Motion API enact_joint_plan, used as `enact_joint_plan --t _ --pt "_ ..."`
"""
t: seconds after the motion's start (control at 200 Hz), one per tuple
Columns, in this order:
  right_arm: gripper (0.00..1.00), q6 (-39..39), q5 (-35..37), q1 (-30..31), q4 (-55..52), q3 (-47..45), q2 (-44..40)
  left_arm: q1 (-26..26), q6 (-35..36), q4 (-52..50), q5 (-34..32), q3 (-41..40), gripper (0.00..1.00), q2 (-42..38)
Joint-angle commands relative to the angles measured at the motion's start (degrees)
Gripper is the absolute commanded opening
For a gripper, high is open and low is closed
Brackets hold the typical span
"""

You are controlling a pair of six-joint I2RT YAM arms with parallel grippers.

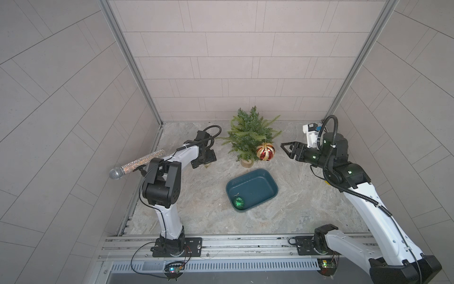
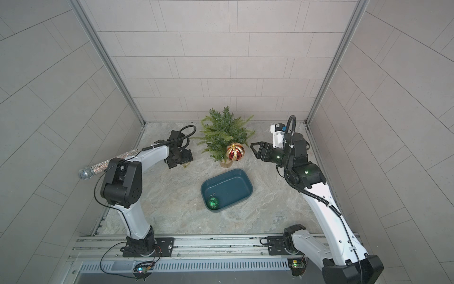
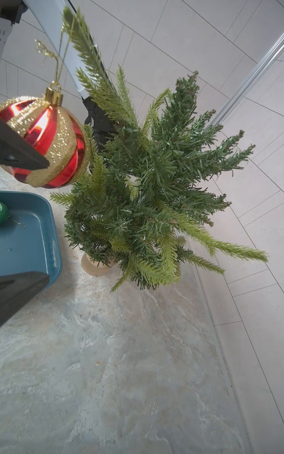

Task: Decorate the small christmas tree with ornaments
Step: Pick up the ornament from the center of the board.

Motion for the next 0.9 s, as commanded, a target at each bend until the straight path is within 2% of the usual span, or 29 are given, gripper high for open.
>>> enact_joint_plan --t 0.0,0.39,0.57,0.896 --pt "0.69 -0.9 -0.5 -0.3 -0.1 -0.2 -0.4 0.1 0.5 -1.6 0.1 2.7 0.85 2.2" --pt "0.68 -0.7 -0.3 -0.8 0.0 -0.6 -0.3 0.1 1.5 -2.9 2.3 2.6 0.56 1.6" --pt "0.68 0.1 -0.9 -0.7 0.3 -0.4 -0.5 0.2 1.4 -3.8 3.8 0.1 0.55 -4.8" --pt "0.68 3.6 -2.6 -0.7 2.2 -1.1 -1.3 0.5 1.9 -8.3 12.0 -2.9 0.55 -24.6"
